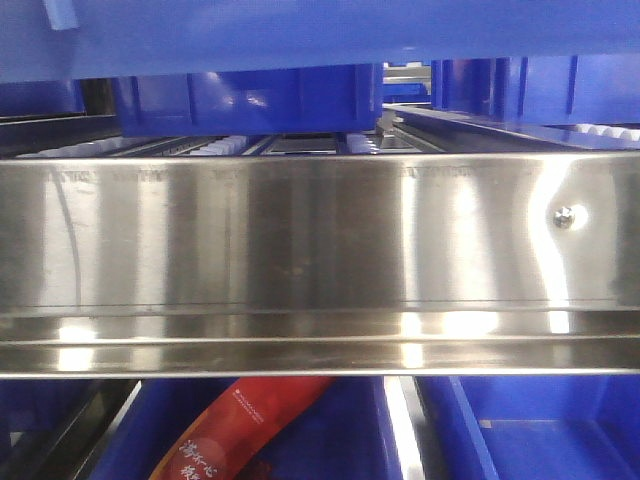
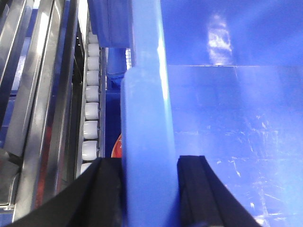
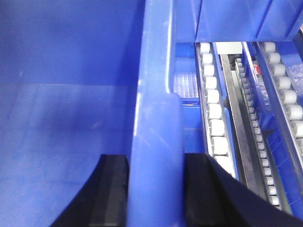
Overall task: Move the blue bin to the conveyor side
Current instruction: 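Lift the blue bin with both grippers and pull it off the rollers, then hold the bin with both grippers while the base backs away from the rack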
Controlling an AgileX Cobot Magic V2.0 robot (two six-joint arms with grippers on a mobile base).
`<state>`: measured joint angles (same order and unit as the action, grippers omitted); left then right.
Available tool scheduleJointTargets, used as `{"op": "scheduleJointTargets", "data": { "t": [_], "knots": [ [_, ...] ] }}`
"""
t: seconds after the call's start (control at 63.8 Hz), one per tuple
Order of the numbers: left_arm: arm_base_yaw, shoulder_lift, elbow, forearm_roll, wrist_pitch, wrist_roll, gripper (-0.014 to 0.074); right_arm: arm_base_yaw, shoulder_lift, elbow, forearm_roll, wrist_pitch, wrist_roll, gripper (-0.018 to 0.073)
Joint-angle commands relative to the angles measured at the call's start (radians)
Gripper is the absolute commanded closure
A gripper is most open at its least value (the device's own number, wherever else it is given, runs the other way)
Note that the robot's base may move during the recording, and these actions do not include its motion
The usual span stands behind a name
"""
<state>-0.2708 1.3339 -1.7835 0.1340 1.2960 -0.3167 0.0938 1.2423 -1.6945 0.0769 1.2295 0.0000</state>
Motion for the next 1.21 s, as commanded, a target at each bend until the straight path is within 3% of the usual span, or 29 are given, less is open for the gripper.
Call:
{"op": "scheduleJointTargets", "data": {
  "t": [0.0,1.191],
  "knots": [
    [-0.008,-0.026,-0.011,0.004,-0.075,0.003,0.0615,-0.001,-0.027,-0.015,-0.013,-0.101,-0.009,0.0648],
    [-0.008,-0.026,-0.011,0.008,-0.075,0.003,0.0615,-0.001,-0.027,-0.015,-0.013,-0.101,-0.009,0.0648]
  ]
}}
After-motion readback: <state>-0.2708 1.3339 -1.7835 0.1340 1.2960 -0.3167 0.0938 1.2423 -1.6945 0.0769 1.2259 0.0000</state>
